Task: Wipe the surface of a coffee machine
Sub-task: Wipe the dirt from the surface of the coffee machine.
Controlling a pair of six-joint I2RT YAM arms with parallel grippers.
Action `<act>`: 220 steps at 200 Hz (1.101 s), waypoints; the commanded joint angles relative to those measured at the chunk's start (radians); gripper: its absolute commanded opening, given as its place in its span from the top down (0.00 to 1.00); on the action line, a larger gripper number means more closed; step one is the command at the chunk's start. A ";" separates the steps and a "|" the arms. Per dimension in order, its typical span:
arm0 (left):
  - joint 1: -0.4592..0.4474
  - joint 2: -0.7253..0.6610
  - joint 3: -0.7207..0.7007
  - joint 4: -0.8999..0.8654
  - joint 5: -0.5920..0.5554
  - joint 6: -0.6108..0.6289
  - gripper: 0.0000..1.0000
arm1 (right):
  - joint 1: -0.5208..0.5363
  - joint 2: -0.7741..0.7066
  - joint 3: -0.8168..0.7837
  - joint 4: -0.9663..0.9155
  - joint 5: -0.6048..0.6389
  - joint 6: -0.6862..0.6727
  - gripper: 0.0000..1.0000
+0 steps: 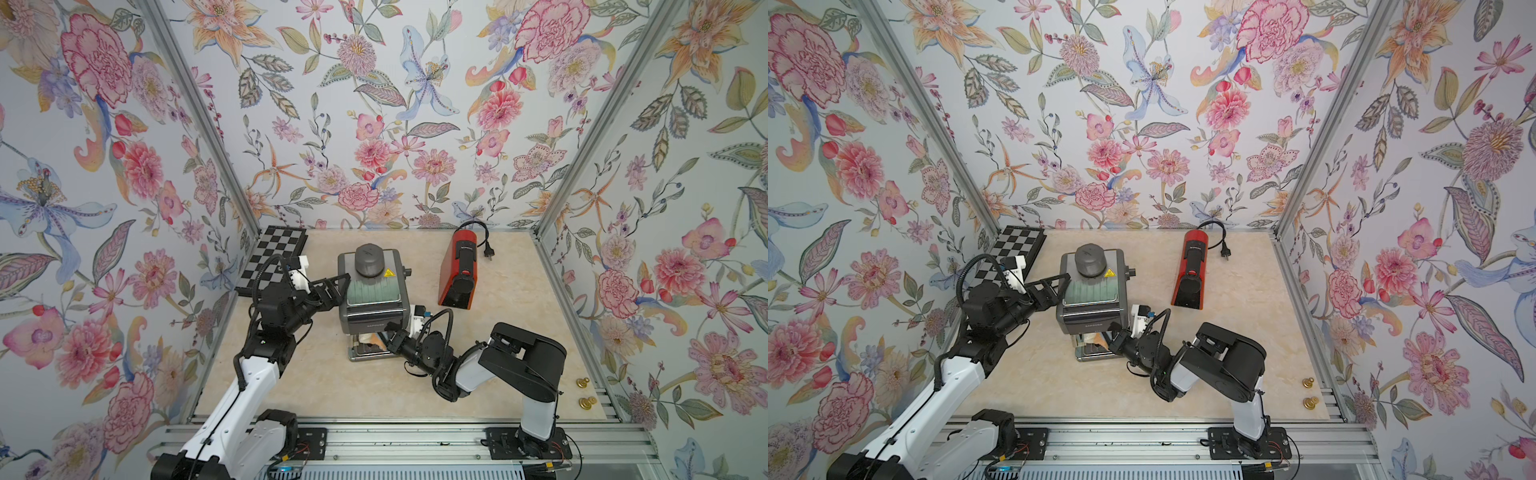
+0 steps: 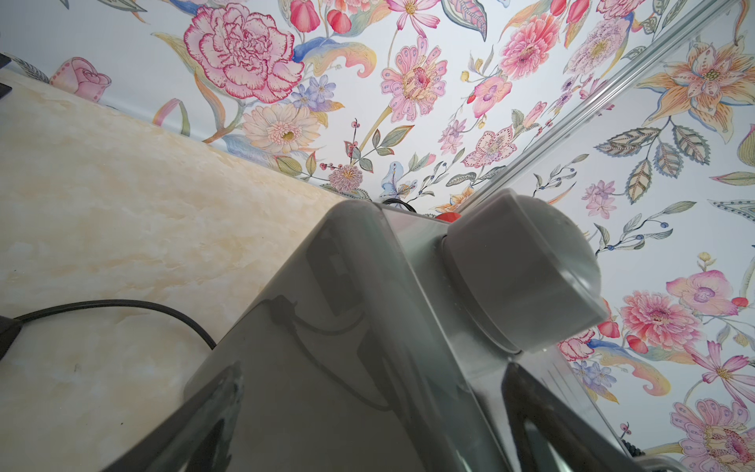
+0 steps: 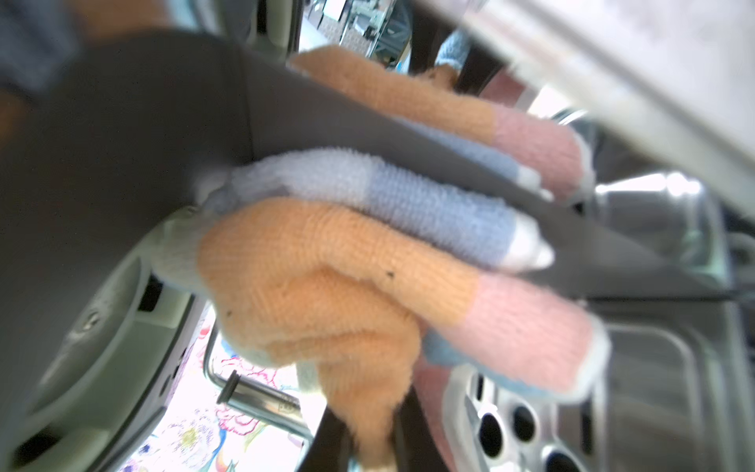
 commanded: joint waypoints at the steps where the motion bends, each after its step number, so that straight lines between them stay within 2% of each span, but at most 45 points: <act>1: -0.002 0.003 -0.031 -0.016 0.002 0.021 0.01 | -0.013 -0.086 -0.053 -0.012 0.092 -0.044 1.00; 16: -0.002 0.012 -0.033 0.000 0.004 0.015 0.01 | -0.020 -0.134 -0.080 -0.050 0.082 -0.069 1.00; 54: -0.001 0.024 -0.037 0.016 0.007 0.013 0.01 | 0.016 -0.313 -0.126 -0.284 0.112 -0.188 1.00; 71: -0.001 0.027 -0.037 0.019 0.004 0.013 0.01 | 0.052 -0.392 -0.147 -0.381 0.156 -0.268 1.00; 96: -0.002 0.031 -0.037 0.023 0.008 0.012 0.01 | 0.143 -0.492 -0.121 -0.621 0.263 -0.401 1.00; 116: -0.002 0.030 -0.038 0.023 0.006 0.014 0.01 | 0.200 -0.524 -0.108 -0.708 0.336 -0.467 1.00; 133: -0.002 0.036 -0.038 0.028 0.010 0.012 0.01 | 0.261 -0.518 -0.056 -0.784 0.426 -0.553 1.00; 180: -0.001 0.037 -0.025 0.019 0.014 0.021 0.01 | 0.342 -0.378 0.127 -0.844 0.503 -0.780 1.00; 204: 0.000 0.031 -0.023 0.006 0.014 0.029 0.01 | 0.347 -0.303 0.243 -0.969 0.528 -0.833 1.00; 220: 0.002 0.023 -0.022 0.003 0.012 0.030 0.01 | 0.356 -0.275 0.266 -0.972 0.544 -0.863 1.00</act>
